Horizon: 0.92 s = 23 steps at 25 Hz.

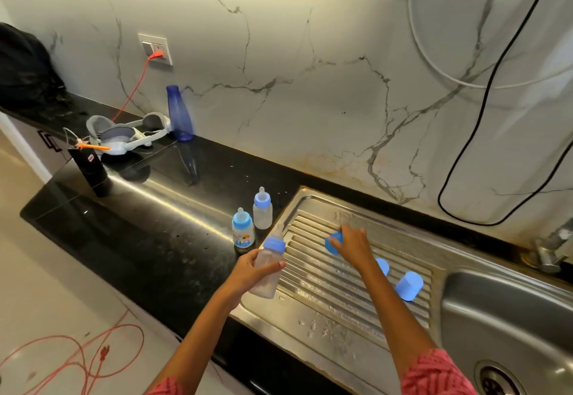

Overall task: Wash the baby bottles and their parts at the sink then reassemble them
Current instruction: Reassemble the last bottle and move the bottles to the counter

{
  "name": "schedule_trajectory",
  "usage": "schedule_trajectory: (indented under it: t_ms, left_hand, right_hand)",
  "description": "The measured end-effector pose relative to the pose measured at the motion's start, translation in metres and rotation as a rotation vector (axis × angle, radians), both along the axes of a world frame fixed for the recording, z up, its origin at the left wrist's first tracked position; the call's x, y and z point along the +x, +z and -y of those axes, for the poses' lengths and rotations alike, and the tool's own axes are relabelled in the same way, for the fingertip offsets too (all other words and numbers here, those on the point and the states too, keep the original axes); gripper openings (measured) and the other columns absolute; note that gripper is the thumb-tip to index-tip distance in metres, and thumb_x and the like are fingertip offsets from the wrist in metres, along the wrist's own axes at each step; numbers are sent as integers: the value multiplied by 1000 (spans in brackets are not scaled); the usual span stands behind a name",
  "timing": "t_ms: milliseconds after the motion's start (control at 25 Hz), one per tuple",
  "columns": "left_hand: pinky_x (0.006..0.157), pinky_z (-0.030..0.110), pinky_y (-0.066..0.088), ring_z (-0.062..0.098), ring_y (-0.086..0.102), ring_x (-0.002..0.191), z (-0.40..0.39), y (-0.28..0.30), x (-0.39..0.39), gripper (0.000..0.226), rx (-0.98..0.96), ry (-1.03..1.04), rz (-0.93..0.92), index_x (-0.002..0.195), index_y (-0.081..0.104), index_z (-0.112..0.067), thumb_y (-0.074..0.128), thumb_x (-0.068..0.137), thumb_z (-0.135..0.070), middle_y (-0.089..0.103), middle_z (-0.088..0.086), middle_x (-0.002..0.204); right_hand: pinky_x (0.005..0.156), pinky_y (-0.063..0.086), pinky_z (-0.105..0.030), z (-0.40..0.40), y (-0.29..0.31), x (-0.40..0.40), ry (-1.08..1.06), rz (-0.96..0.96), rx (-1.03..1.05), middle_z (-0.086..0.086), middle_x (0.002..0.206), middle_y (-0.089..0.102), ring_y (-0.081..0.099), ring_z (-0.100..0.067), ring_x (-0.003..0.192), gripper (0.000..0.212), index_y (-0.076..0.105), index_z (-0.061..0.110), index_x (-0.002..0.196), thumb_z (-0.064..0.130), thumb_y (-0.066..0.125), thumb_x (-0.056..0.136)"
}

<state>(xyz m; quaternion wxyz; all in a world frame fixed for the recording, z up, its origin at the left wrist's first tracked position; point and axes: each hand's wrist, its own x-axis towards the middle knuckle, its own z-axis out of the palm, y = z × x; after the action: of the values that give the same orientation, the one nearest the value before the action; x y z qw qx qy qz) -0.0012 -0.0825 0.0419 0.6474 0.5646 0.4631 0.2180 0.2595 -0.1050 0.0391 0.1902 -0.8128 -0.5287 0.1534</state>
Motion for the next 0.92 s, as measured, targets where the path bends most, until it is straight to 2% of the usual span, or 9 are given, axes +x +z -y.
schedule_trajectory:
  t_ms: [80,160,200,360,480,560,720,800,920]
  left_hand:
    - [72,22,50,16,60,94,-10,1,-2,40,50,-14,-35,110,54,-19,74,77,-27,60,6,106]
    - [71,19,47,13,57,93,-20,0,-7,42,129,-36,-90,110,52,-23,76,76,-25,58,0,104]
    - [72,18,46,12,57,94,-25,-1,-10,44,180,-54,-117,109,52,-26,78,73,-25,58,-2,104]
    - [72,12,44,8,55,93,-45,-1,-23,49,298,-134,-161,99,49,-39,83,67,-23,57,-10,101]
    - [71,11,47,12,60,93,-53,-5,-38,53,300,-148,-112,109,57,-28,85,64,-21,63,-6,103]
    - [71,12,48,11,62,90,-57,-8,-45,58,328,-67,-81,110,62,-23,88,59,-22,67,-5,98]
    - [72,21,53,10,65,81,-67,-17,-57,58,404,88,-91,105,67,-19,90,52,-22,69,-3,88]
    - [75,26,55,11,65,83,-75,-17,-67,63,387,66,-115,106,66,-20,89,48,-31,69,-3,90]
    - [79,34,56,16,65,88,-94,-12,-81,73,328,-96,-145,105,65,-25,80,38,-49,68,-3,95]
  right_hand:
    - [79,50,-27,-6,25,-16,-111,-530,320,-11,112,58,58,-21,98,39,51,9,119,24,67,87]
    - [76,55,-24,-7,46,-38,-42,-952,308,-16,117,59,63,-21,97,36,53,10,120,21,65,88]
    - [77,56,-24,-9,53,-47,23,-997,236,-16,119,59,64,-20,98,33,54,10,120,19,63,89]
    - [86,54,-28,-28,69,-81,308,-791,-56,-13,120,60,62,-21,103,32,55,11,123,16,59,92]
    - [81,54,-23,-47,74,-98,423,-706,-158,-16,121,60,63,-21,98,35,54,6,126,14,59,92]
    - [78,55,-22,-59,74,-107,421,-630,-179,-19,118,62,65,-26,95,36,56,3,124,16,61,91]
    - [85,55,-32,-85,61,-136,295,-492,-174,-18,107,67,68,-26,88,40,61,4,113,32,67,85]
    - [85,56,-33,-92,52,-144,308,-513,-180,-18,106,66,68,-24,85,39,60,6,111,33,68,85]
    - [79,56,-26,-91,58,-144,335,-636,-167,-13,102,65,67,-17,81,24,59,10,106,23,66,87]
